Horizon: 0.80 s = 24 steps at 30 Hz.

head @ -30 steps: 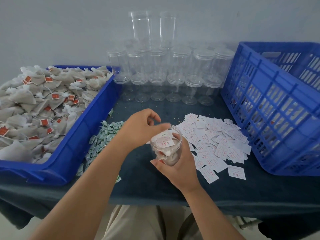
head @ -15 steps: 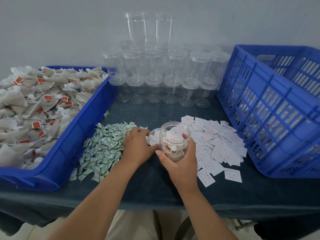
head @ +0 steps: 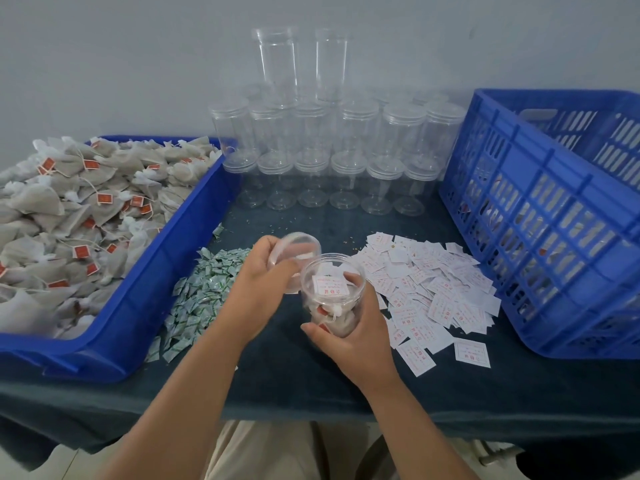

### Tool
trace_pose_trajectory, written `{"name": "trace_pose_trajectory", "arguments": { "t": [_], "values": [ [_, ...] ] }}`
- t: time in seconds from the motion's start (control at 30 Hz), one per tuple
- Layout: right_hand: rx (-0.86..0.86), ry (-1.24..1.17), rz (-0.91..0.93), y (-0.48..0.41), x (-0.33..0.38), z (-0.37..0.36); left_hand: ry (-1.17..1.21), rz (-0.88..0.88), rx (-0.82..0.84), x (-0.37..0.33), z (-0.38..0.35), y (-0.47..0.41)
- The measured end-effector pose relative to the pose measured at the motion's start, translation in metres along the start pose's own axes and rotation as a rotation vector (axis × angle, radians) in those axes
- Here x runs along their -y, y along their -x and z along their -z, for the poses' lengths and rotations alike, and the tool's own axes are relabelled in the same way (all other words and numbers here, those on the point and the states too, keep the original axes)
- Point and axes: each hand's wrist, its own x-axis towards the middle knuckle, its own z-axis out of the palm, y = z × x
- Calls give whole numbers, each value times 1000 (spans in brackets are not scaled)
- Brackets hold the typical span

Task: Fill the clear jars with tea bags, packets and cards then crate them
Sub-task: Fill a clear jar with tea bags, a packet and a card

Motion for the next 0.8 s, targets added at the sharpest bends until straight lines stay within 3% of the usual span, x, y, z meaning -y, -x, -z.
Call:
{"name": "trace_pose_trajectory", "arguments": {
  "t": [0.1,0.2,0.33,0.57,0.73,0.8],
  "values": [
    [52,10,32,0,3,-1,-161,-143,200,-14,7,11],
    [93,81,46,0,6,-2,-494,-261,352,-25,12,14],
    [102,192,58,0,6,-3,-909,-254,462,-35,3,16],
    [125,141,52,0,-1,-1,-1253,-313,352,-37,-20,30],
    [144,167,22,-2,-6,-6,-1247,-193,382,-41,-27,34],
    [142,178,35,-2,-8,-6,-1297,-179,321,-41,-34,36]
  ]
}}
